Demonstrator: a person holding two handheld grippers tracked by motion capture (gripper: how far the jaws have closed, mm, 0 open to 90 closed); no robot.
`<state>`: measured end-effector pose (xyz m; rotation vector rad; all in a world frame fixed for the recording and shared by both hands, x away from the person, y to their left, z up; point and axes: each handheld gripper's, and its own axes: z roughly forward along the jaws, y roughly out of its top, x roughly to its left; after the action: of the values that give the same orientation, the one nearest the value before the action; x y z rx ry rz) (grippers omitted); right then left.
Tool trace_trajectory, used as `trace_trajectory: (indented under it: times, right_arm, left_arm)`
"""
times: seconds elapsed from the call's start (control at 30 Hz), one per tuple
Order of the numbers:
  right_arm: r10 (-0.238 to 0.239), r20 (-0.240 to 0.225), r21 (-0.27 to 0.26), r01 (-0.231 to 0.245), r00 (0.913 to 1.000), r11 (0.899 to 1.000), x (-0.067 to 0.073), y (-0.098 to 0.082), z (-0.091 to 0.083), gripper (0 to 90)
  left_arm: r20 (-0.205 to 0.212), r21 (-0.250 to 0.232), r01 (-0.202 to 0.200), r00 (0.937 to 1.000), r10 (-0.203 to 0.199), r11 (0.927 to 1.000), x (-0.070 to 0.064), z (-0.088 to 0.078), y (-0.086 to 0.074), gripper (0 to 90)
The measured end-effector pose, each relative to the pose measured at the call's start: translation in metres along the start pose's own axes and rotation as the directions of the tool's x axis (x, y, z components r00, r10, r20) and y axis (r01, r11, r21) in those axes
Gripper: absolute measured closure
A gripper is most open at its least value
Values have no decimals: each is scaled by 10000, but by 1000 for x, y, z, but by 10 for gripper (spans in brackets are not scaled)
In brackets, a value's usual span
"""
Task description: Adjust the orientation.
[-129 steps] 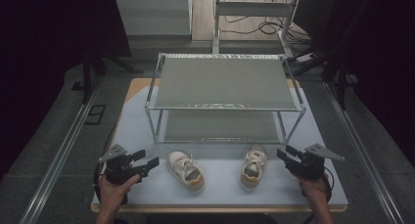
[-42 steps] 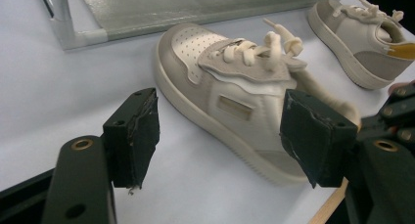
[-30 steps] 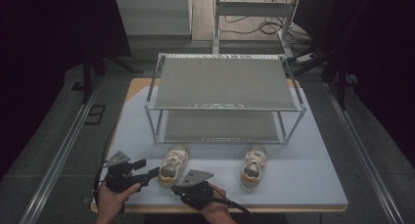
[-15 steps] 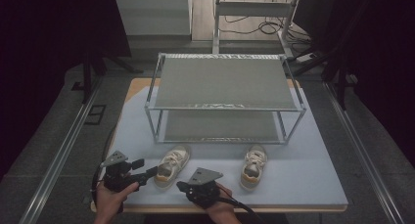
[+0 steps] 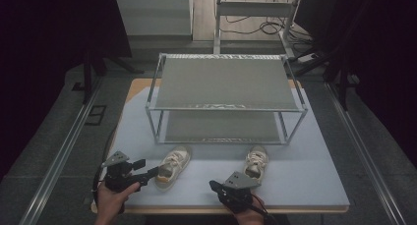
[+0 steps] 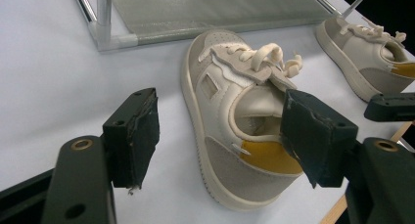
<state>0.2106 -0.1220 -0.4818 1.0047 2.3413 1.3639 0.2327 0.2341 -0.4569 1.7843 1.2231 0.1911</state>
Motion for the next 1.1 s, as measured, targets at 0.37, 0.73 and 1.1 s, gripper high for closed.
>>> trace_trajectory:
  times: [0.37,0.73,1.1]
  right_arm:
    - [319,1204,-390,-274,9922,9989,-15,-11,-22,897]
    - [615,2016,-251,-576,9775,9980,-29,-26,-30,898]
    - [1275,2368,-503,-1189,9632,9916,-44,-47,-63,899]
  left_arm:
    - [-46,-65,-8,10000,8,10000,0,0,2,304]
    - [-2,38,45,10000,-45,10000,3,4,1,305]
    - [1,-6,76,10000,-76,10000,4,2,1,305]
